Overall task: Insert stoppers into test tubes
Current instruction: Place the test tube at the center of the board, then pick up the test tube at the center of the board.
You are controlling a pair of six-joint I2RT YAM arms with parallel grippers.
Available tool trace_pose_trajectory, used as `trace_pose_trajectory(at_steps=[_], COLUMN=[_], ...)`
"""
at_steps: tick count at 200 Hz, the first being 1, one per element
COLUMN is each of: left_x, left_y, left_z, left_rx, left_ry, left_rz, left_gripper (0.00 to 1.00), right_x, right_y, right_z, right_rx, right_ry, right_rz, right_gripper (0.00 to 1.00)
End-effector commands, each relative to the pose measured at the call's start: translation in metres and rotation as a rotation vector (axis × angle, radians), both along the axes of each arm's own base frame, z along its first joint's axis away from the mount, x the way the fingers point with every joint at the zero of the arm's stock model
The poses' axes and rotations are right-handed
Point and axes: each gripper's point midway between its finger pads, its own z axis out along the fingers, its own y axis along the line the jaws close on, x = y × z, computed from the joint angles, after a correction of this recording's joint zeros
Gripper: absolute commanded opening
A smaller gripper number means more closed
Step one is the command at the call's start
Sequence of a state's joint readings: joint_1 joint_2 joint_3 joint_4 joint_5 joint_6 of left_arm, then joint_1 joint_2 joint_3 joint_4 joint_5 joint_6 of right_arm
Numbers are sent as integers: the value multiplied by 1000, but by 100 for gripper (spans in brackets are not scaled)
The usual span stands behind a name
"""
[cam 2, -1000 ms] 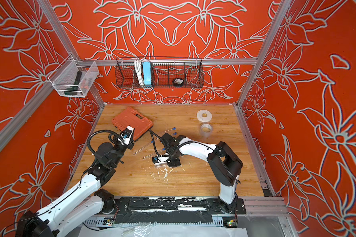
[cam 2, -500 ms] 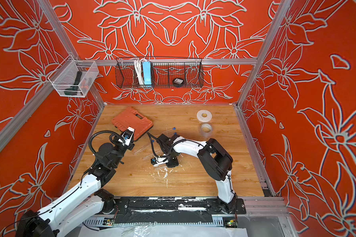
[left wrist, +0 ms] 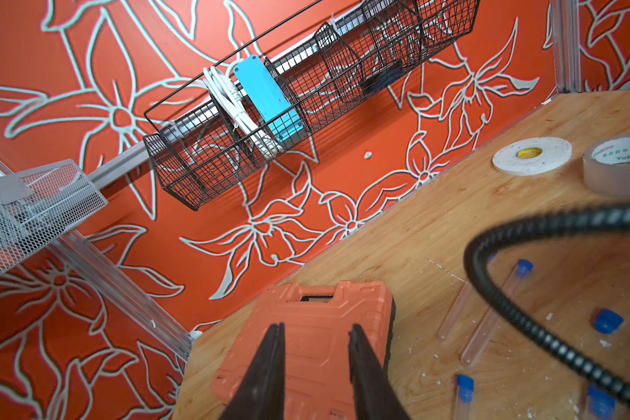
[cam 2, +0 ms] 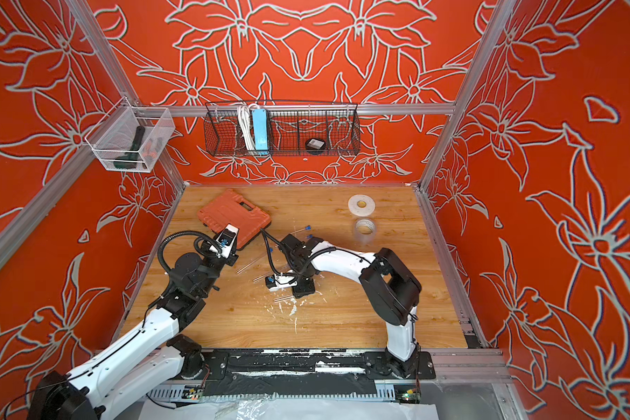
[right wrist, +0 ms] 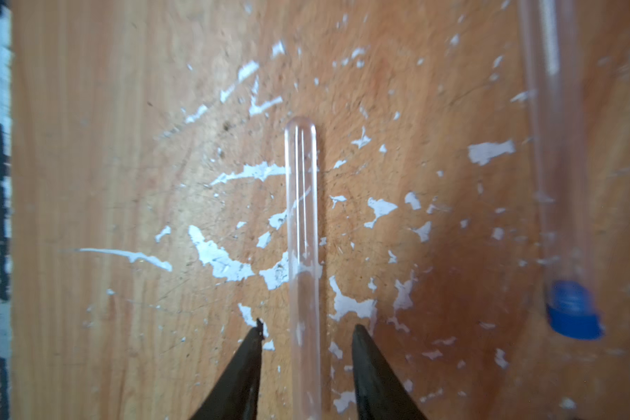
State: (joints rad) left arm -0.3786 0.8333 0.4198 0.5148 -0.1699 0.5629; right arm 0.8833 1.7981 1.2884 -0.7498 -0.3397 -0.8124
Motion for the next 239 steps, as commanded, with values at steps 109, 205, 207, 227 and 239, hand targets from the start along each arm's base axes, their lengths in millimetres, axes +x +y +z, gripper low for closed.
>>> trace_pose_trajectory(at_steps=[109,205,207,227,239], left_x=[-60,-105,-104,-103,-100], left_y=[-124,-151,-152,-156,-157], left_z=[-95,-174,-176,-194,-204], left_rx=[243,407,408,466,505], left_ry=[479,862,874,945,977], left_rz=[-747,-887,-882,-846,-812], left_gripper=[52,52,52,51,49], right_x=[65,27,28,27,25], right_y=[-165,-180,-180,-181,-181], right_z=[132,157,158,155,155], right_rx=[501,633,633,621,618], right_ry=[-221,-234,-236,-240,-236], right_rz=[-1190,-1180,-1181,-1177,-1172], right_gripper=[40,42,42,42,42])
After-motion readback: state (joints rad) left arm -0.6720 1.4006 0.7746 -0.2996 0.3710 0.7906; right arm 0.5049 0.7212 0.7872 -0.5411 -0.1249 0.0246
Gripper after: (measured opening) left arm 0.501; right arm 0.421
